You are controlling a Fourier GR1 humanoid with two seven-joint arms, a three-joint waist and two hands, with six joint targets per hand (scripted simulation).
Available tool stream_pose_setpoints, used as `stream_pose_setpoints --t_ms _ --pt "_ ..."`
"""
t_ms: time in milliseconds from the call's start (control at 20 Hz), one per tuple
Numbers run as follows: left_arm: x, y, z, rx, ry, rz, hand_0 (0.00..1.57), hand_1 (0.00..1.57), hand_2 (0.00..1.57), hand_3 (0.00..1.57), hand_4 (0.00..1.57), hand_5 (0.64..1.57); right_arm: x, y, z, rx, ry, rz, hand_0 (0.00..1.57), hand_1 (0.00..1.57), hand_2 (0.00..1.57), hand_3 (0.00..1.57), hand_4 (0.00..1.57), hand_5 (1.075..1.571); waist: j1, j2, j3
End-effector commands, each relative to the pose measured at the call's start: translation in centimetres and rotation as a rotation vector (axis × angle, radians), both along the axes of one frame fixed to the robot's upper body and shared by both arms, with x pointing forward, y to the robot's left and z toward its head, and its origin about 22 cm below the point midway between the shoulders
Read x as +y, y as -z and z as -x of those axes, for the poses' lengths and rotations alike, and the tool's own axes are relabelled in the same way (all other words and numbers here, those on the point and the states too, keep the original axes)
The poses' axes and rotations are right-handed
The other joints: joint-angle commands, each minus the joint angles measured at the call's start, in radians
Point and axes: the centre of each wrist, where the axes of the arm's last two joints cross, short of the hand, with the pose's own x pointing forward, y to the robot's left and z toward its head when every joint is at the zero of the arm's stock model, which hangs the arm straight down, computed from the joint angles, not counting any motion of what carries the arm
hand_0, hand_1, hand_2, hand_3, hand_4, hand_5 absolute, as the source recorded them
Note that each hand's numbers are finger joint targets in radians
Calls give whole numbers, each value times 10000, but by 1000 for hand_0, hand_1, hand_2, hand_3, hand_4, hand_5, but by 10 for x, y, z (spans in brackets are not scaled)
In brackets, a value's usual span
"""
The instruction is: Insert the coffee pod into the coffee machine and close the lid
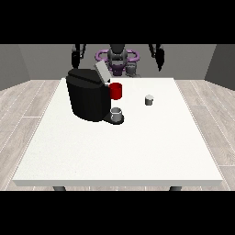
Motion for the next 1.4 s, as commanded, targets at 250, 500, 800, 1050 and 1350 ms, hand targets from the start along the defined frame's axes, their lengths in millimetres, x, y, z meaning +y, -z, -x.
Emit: stream_pose_setpoints --t_ms 250,500,800,1050,1350 --pt "-10 15 12 -723 800 1 0 0 0 0 320 1571 -5 0 5 872 192 356 0 0 0 0 128 1571 19 -607 52" --pt "30 6 -10 -674 542 -2326 0 0 0 0 0 1571 1 -1 -1 -1242 1596 -702 0 0 0 0 181 1571 -614 61 53" --pt "69 -34 -59 435 228 -2387 0 0 0 0 0 1571 5 -20 -8 -1498 722 -658 0 0 0 0 158 1571 -1327 425 53" --pt "65 -15 -76 463 230 -3077 0 0 0 0 0 1571 24 -35 -26 -2274 801 -953 0 0 0 0 186 1571 -1390 1430 51" --pt "90 -4 -91 1250 -267 -3160 0 0 0 0 0 1571 29 -22 -14 -2277 512 -799 0 0 0 0 283 1571 -1675 1669 51"
